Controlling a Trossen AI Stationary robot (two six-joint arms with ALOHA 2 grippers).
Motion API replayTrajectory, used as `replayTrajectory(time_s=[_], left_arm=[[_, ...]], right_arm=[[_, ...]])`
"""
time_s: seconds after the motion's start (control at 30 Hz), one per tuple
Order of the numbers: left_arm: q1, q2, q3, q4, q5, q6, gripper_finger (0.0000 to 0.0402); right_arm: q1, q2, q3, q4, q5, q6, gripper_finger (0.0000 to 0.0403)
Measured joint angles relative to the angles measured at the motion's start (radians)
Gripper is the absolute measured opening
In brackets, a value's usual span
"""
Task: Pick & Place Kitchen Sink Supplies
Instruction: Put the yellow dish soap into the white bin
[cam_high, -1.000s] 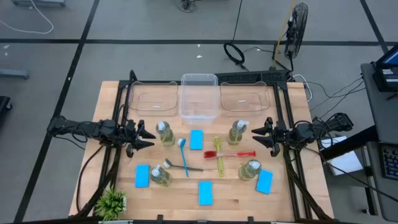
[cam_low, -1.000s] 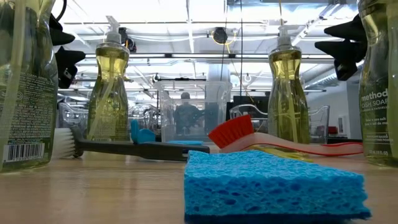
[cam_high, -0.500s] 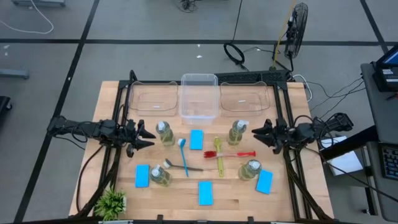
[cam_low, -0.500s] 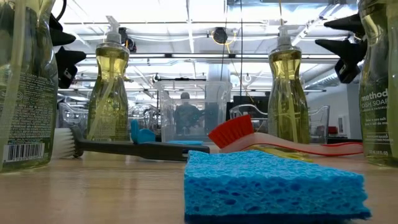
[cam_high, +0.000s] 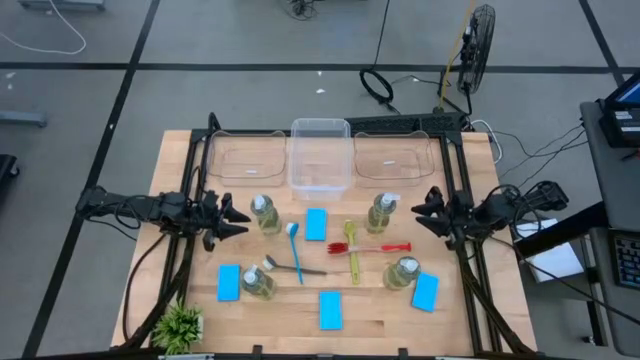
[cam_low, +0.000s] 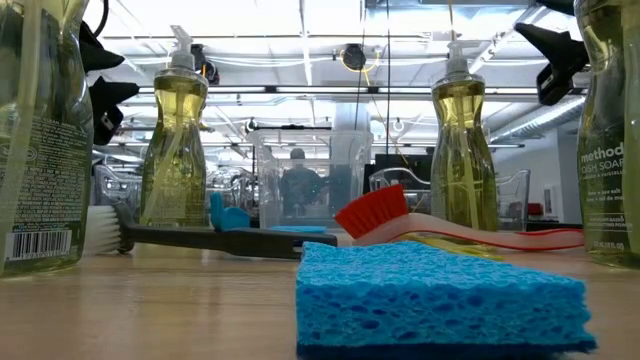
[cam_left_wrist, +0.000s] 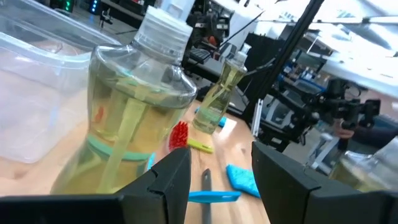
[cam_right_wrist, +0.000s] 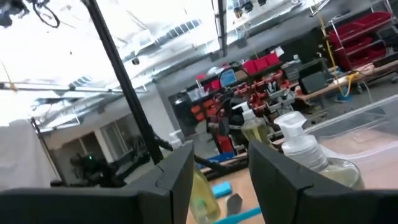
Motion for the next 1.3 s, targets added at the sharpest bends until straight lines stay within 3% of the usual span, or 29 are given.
replayTrajectory(time_s=[0.6, 1.0, 1.3], left_arm=[[0.000, 0.000, 0.000, 0.061, -0.001, -0.021, 0.0170], [0.000, 0.000, 0.000, 0.107, -0.001, -0.021, 0.0170], [0.000, 0.000, 0.000, 0.158, -0.001, -0.021, 0.0170]], right_arm=[[0.000, 0.298, 0.293, -0.288, 0.112, -0.124, 0.0148], [-0.001, 0.371, 0.406, -0.488, 0.113, -0.133, 0.0237], [-0.002, 0.390, 0.406, -0.523, 0.246, -0.136, 0.0284]])
